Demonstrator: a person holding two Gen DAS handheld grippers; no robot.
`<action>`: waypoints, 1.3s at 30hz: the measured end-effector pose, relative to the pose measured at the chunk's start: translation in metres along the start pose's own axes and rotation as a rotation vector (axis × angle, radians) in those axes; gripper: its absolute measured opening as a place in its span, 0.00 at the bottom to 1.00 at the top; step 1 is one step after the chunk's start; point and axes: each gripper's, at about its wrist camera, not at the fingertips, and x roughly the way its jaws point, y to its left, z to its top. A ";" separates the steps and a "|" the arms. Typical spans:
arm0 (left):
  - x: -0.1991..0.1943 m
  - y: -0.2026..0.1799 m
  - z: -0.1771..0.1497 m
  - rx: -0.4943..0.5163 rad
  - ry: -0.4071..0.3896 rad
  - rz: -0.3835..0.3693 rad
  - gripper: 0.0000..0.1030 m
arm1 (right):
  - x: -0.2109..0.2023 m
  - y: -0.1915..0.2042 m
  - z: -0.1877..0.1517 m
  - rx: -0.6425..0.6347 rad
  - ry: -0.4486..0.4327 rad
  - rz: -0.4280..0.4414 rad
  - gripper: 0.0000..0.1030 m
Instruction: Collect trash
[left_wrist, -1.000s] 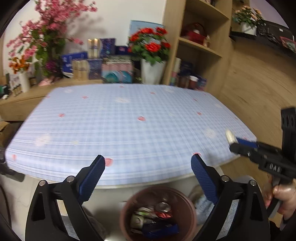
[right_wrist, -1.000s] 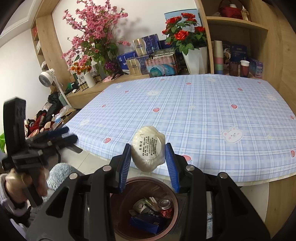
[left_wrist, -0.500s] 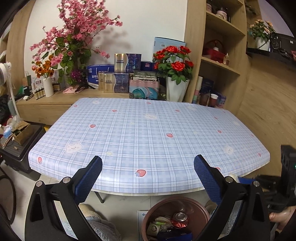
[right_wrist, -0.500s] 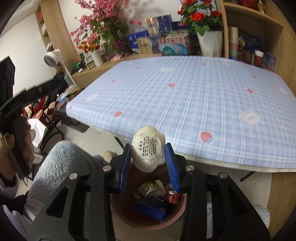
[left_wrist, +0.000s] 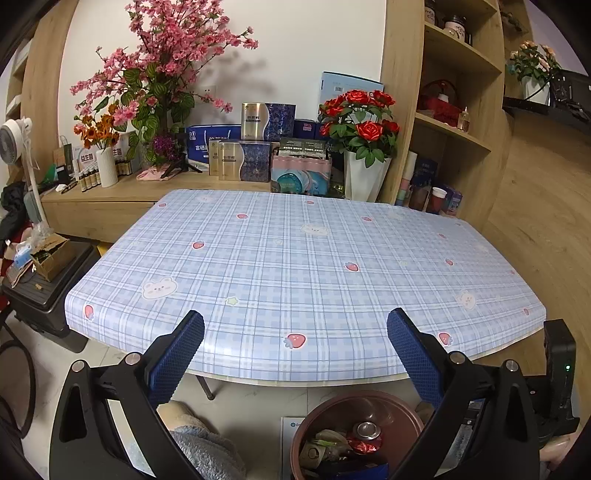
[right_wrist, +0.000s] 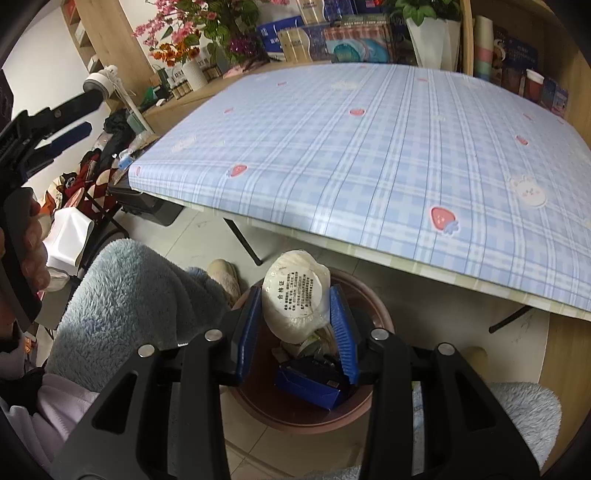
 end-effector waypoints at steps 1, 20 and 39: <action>0.000 0.000 0.000 0.002 0.000 0.001 0.94 | 0.001 -0.001 0.000 0.004 0.006 -0.002 0.39; -0.003 -0.015 0.014 0.044 -0.016 0.005 0.94 | -0.075 -0.039 0.058 0.099 -0.270 -0.264 0.94; -0.025 -0.052 0.072 0.130 -0.111 -0.033 0.94 | -0.164 -0.047 0.115 0.095 -0.451 -0.354 0.94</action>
